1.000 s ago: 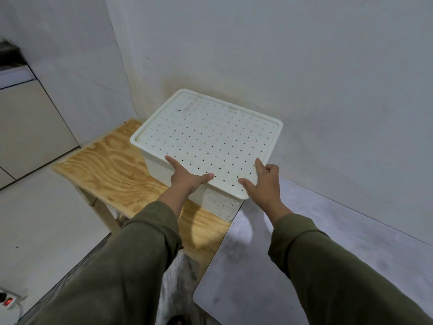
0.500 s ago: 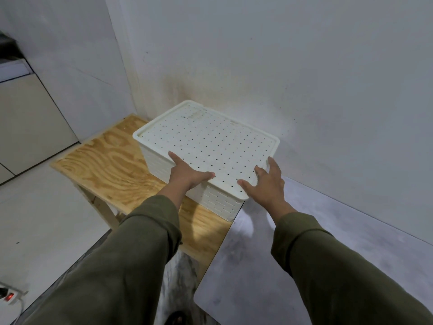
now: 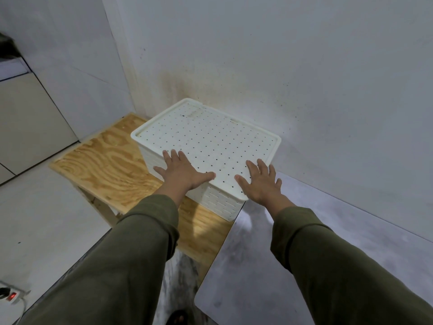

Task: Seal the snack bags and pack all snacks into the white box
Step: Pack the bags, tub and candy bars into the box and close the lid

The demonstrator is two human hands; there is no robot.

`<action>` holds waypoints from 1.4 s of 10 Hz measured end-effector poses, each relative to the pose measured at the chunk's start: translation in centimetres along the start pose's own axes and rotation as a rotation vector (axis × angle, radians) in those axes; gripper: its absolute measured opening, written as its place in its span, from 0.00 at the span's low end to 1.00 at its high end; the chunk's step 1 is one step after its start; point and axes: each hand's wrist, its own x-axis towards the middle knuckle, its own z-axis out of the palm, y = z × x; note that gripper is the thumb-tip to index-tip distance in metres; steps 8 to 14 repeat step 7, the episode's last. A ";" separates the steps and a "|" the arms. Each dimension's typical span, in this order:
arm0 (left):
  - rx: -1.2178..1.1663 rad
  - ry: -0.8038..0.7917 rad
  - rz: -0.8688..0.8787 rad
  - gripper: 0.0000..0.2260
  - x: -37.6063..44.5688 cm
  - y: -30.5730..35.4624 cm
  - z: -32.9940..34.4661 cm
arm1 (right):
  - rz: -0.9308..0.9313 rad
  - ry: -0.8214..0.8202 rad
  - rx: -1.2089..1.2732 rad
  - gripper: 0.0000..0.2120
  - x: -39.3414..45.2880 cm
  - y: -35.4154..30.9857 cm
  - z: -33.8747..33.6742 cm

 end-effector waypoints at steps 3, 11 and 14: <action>0.014 0.022 0.024 0.41 0.5 -0.7 -0.9 | 0.049 0.029 0.017 0.29 0.2 -0.7 -0.2; -0.876 0.648 0.718 0.16 -7.1 -6.0 4.8 | 0.205 0.972 0.730 0.21 -11.2 -6.0 4.3; -0.876 0.648 0.718 0.16 -7.1 -6.0 4.8 | 0.205 0.972 0.730 0.21 -11.2 -6.0 4.3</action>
